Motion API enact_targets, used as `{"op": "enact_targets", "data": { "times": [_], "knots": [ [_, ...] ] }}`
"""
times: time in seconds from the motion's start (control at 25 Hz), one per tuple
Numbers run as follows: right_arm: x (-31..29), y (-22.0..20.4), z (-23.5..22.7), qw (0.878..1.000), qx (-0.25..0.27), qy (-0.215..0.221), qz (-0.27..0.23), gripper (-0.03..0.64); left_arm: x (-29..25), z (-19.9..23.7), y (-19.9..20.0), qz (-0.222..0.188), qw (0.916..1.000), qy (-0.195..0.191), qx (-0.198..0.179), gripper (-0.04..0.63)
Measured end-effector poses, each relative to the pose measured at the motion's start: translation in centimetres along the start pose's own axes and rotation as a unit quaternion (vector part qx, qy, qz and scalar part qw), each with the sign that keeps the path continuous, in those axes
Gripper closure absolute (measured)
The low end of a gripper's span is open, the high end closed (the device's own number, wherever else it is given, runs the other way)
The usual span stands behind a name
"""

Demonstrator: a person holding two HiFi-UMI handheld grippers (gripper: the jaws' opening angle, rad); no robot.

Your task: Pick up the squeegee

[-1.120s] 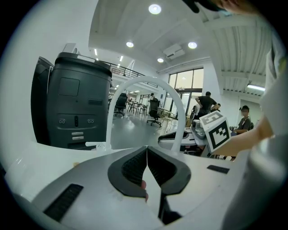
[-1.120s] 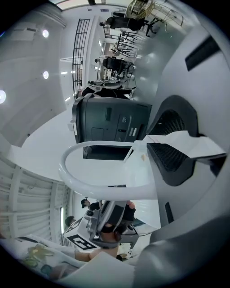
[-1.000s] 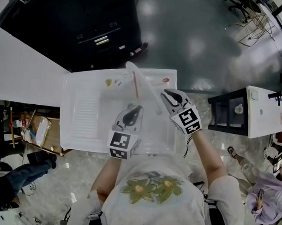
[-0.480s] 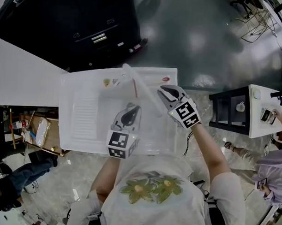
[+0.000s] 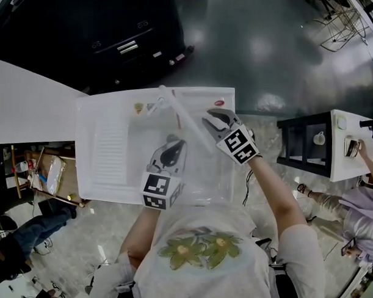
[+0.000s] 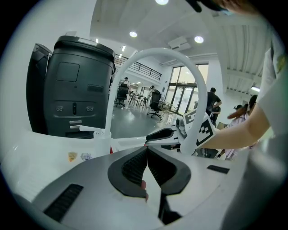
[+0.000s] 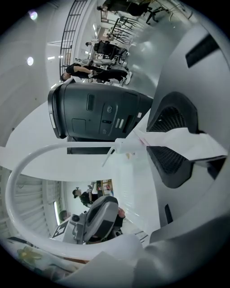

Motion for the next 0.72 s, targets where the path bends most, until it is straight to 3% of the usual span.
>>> {"op": "enact_targets", "data": {
  "times": [0.72],
  "knots": [
    [-3.6, -1.5, -0.8, 0.998, 0.060, 0.015, 0.029, 0.531, -0.6, 1.0, -1.2, 0.017, 0.9996, 0.001, 0.021, 0.583]
  ]
}}
Point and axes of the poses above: the fingertips, and each gripper's own axes: x backward along the fingers, z to its left, y out of its top, the point moved 10 cm from there along x, backward along the fingers, and after that the axes turned 3 degrees about x, right-handed, at the moved point
